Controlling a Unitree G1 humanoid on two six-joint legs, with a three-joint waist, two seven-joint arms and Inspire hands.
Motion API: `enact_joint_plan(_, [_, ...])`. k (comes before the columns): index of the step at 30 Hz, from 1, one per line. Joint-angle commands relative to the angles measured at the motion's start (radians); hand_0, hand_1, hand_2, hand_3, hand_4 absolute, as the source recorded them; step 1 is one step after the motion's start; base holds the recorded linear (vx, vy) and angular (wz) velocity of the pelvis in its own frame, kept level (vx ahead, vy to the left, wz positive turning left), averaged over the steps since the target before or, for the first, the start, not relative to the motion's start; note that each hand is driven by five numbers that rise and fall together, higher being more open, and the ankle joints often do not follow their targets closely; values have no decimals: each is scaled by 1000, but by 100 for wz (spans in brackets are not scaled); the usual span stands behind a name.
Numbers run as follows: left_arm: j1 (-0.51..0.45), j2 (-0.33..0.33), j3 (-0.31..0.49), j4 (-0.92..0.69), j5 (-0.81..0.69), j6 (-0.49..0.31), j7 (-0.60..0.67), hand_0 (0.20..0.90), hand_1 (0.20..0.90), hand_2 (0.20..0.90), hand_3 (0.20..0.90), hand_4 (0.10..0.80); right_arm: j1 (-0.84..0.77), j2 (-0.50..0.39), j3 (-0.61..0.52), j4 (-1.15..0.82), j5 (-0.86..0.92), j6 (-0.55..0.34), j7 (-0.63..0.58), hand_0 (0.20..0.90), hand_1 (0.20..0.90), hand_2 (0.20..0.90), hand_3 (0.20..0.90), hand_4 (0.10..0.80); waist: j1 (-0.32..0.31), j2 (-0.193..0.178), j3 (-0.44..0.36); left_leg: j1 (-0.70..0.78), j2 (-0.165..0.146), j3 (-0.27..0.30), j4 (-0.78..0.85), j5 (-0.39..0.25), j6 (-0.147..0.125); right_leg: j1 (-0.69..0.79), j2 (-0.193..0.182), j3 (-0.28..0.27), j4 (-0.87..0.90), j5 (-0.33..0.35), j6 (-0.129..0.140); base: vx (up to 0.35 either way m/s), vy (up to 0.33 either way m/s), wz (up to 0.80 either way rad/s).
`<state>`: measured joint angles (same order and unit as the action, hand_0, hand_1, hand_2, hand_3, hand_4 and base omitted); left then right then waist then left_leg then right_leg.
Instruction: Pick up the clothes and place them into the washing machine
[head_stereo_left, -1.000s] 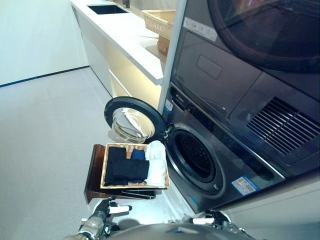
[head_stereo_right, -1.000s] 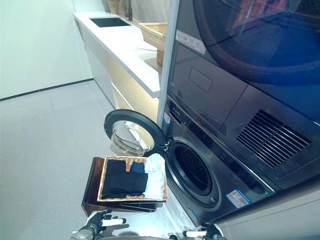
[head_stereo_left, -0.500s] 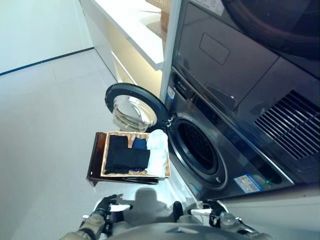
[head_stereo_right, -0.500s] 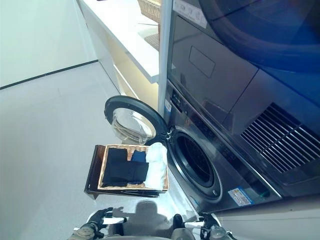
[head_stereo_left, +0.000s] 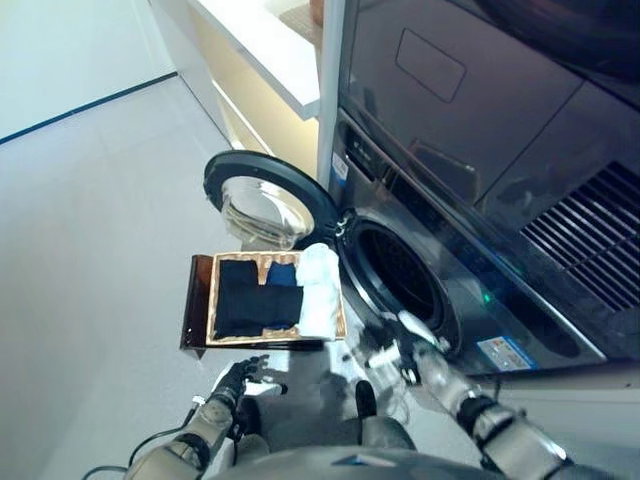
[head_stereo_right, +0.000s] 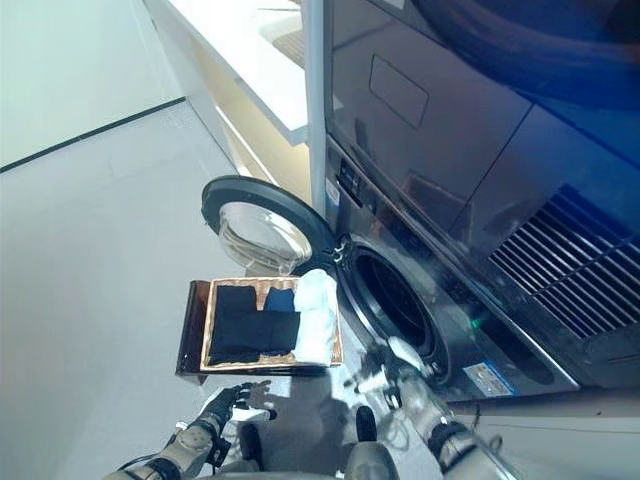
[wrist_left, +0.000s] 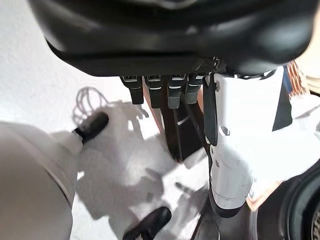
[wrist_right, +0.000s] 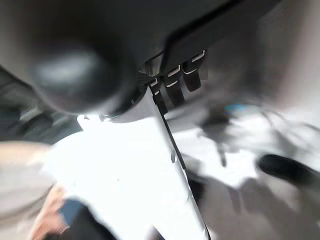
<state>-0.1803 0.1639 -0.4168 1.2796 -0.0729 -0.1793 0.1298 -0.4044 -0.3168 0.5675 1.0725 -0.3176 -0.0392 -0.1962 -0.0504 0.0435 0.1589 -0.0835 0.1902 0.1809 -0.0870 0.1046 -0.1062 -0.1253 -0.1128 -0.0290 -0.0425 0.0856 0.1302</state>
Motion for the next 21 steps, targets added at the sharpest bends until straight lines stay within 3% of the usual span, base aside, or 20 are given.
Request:
enact_joint_plan(1, [-87,11,-65,-26,-18,-53,40,900,900,900,900,800,-226,-31,41,-62,-139,-6,-79,900,900,900,900,800,50,-55,70,75,-52,0,0,-91,21,-91,-85,31,98,-3,34,-54,2,5])
enact_joint_plan(16, [-91,10,-41,-31,-61,-54,83,900,900,900,900,800,-306,40,120,-160,-184,10,-73,900,900,900,900,800,87,-65,117,62,-68,-34,0,-85,31,-87,-111,18,112,-4,36,-29,24,11])
enact_joint_plan(21, [-101,41,26,-25,-133,-61,114,900,900,900,900,800,-342,53,137,-171,-172,11,-70,900,900,900,900,800,107,-70,147,36,-73,-57,4,-73,33,-97,-119,7,126,-6,38,-35,28,7])
